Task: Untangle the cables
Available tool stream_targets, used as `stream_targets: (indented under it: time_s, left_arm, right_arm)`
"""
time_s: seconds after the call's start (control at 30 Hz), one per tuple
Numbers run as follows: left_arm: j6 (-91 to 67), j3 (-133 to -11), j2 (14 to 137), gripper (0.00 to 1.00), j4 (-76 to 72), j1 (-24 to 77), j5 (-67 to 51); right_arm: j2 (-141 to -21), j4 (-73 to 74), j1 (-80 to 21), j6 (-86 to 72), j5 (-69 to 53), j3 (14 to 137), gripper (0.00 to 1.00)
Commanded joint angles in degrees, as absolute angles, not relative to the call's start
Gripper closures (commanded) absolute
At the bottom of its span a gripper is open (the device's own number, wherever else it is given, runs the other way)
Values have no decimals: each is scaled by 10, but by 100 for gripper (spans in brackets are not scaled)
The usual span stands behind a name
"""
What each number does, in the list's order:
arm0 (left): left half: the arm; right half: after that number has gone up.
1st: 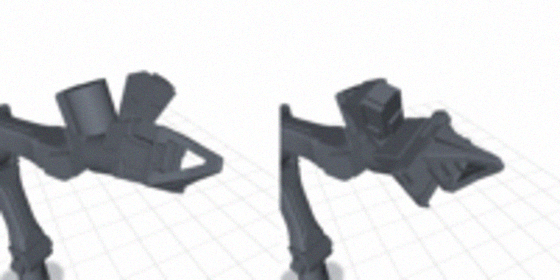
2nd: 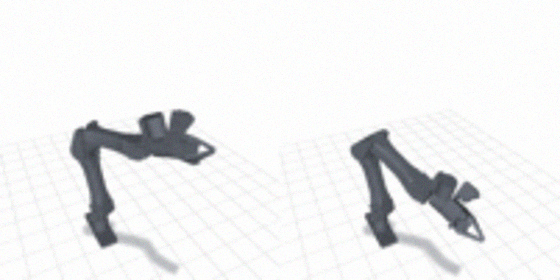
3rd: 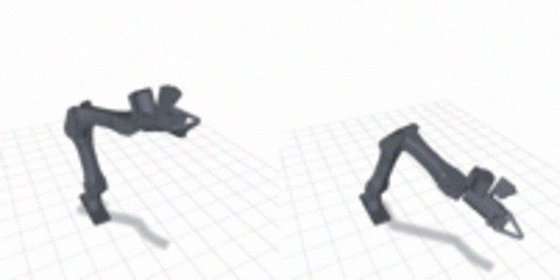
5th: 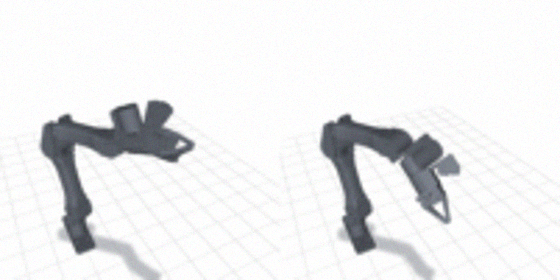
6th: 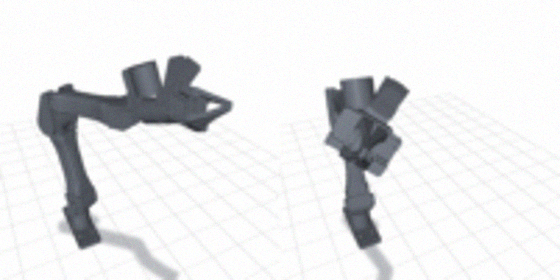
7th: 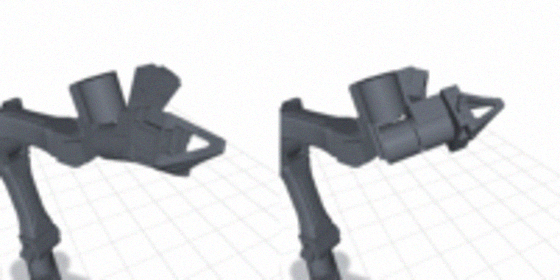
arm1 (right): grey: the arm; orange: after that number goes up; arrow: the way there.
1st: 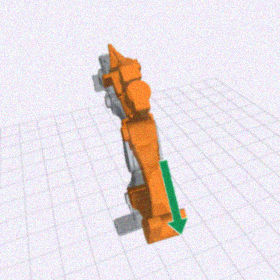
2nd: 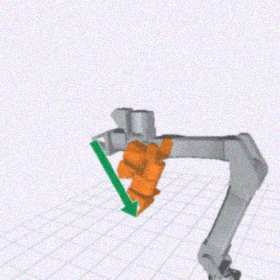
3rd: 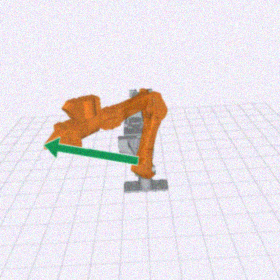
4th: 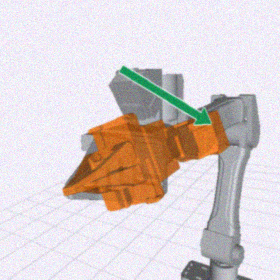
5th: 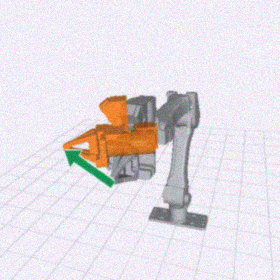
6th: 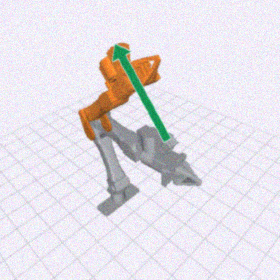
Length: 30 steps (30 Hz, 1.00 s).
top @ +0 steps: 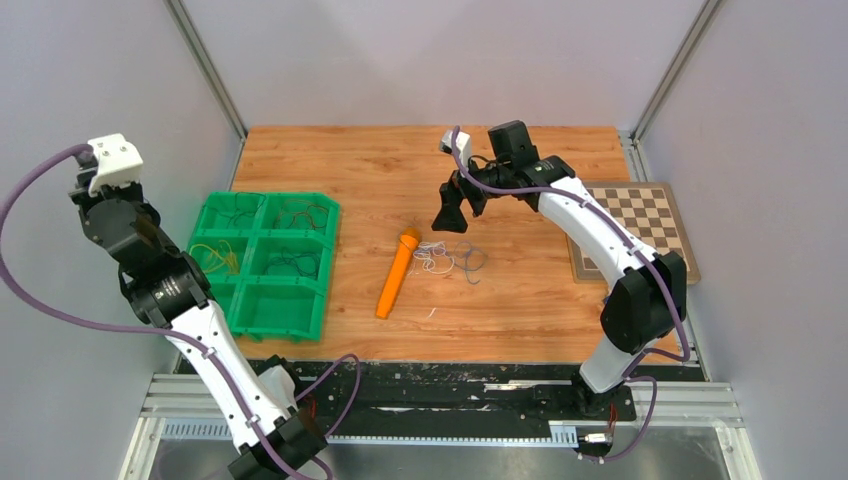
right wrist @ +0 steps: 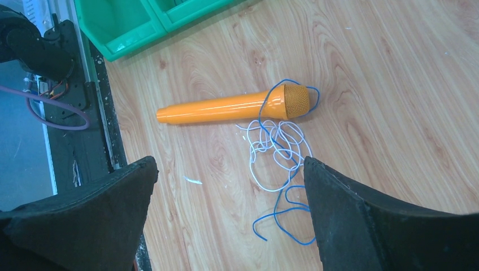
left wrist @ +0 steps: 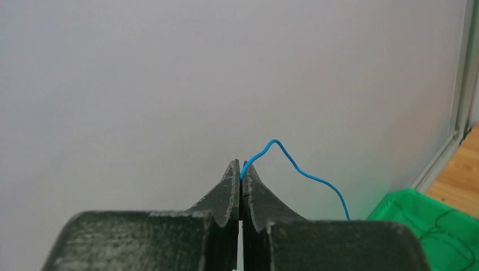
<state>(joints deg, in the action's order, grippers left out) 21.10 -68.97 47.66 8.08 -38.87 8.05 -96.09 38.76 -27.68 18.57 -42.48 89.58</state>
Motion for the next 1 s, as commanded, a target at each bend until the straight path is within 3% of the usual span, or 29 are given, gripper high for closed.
stream_targets:
  time_s: [0.0, 0.43, 0.77, 0.97]
  left_arm:
    - [253, -630, 457, 100, 48, -401, 87]
    - [433, -530, 429, 100, 379, -445, -47]
    - [581, -468, 426, 100, 530, -450, 29]
    - [595, -407, 433, 100, 478, -450, 80]
  right_arm:
    - [-932, 382, -279, 195, -422, 888, 0]
    - [-887, 384, -278, 219, -394, 836, 0]
    - [-887, 388, -277, 226, -400, 826, 0]
    - [-895, 388, -278, 222, -408, 833, 0]
